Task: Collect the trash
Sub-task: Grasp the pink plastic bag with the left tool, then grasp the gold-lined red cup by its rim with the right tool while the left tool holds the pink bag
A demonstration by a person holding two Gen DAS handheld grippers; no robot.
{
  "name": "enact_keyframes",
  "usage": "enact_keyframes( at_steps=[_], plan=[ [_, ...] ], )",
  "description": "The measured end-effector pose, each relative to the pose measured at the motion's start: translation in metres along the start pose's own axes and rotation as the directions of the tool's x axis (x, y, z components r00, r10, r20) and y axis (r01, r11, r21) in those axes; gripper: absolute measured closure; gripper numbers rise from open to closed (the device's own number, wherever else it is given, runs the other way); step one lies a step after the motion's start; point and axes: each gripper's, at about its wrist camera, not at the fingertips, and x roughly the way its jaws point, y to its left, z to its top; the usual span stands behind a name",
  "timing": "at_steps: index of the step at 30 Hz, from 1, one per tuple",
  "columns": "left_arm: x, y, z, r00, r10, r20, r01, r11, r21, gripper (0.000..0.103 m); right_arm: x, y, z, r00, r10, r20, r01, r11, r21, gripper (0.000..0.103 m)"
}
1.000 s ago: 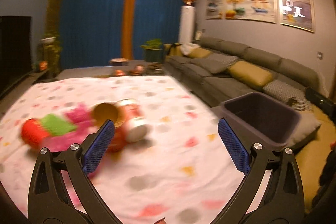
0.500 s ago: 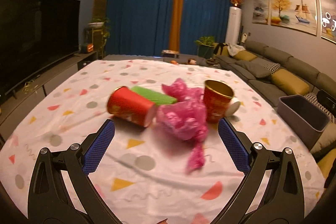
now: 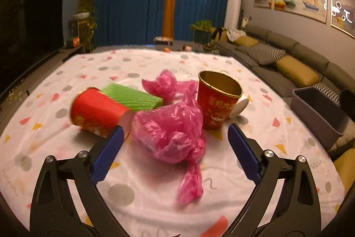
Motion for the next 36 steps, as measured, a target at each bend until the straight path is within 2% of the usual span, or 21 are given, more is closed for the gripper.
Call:
enact_keyframes(
  at_steps=[4, 7, 9, 10, 12, 14, 17, 20, 24, 30, 36],
  plan=[
    [0.027, -0.003, 0.002, 0.996, -0.014, -0.094, 0.016, 1.000, 0.016, 0.024, 0.006, 0.001, -0.001, 1.000, 0.002, -0.005, -0.002, 1.000, -0.014, 0.026],
    [0.042, -0.001, 0.002, 0.987, -0.029, -0.160, 0.030, 1.000, 0.000, 0.038, 0.014, 0.005, 0.000, 1.000, 0.009, -0.015, -0.009, 1.000, -0.027, 0.026],
    [0.050, 0.003, 0.001, 0.977, -0.072, -0.200, 0.069, 0.997, -0.023, 0.058, 0.019, 0.009, 0.002, 1.000, 0.011, -0.020, -0.011, 0.999, -0.039, 0.026],
    [0.049, 0.004, 0.000, 0.976, -0.094, -0.196, 0.089, 0.995, -0.033, 0.061, 0.023, 0.011, 0.003, 1.000, 0.014, -0.023, -0.015, 0.999, -0.043, 0.026],
    [0.047, 0.005, -0.001, 0.976, -0.116, -0.185, 0.111, 0.993, -0.038, 0.077, 0.029, 0.015, 0.005, 0.999, 0.020, -0.032, -0.021, 0.999, -0.049, 0.026],
    [0.042, 0.006, -0.002, 0.979, -0.122, -0.163, 0.117, 0.992, -0.038, 0.084, 0.037, 0.020, 0.005, 0.999, 0.023, -0.043, -0.025, 0.998, -0.053, 0.026],
    [0.028, 0.009, -0.002, 0.983, -0.133, -0.123, 0.131, 0.991, -0.031, 0.086, 0.048, 0.025, 0.007, 0.998, 0.029, -0.060, -0.032, 0.998, -0.051, 0.032],
    [0.002, 0.021, 0.004, 0.985, -0.172, -0.023, 0.170, 0.983, -0.067, 0.086, 0.062, 0.030, 0.008, 0.996, 0.025, -0.082, -0.029, 0.998, -0.050, 0.040],
    [-0.014, 0.043, 0.008, 0.991, -0.099, 0.087, 0.109, 0.986, -0.127, 0.086, 0.086, 0.039, 0.009, 0.992, 0.022, -0.125, -0.029, 0.998, -0.059, 0.056],
    [-0.012, 0.064, 0.010, 0.993, -0.071, 0.096, 0.091, 0.971, -0.220, 0.086, 0.123, 0.044, 0.011, 0.982, 0.012, -0.191, -0.019, 0.999, -0.034, 0.068],
    [-0.015, 0.066, 0.009, 0.991, -0.083, 0.102, 0.104, 0.969, -0.224, 0.086, 0.145, 0.044, 0.003, 0.967, 0.016, -0.255, -0.023, 0.999, -0.025, 0.081]
  ],
)
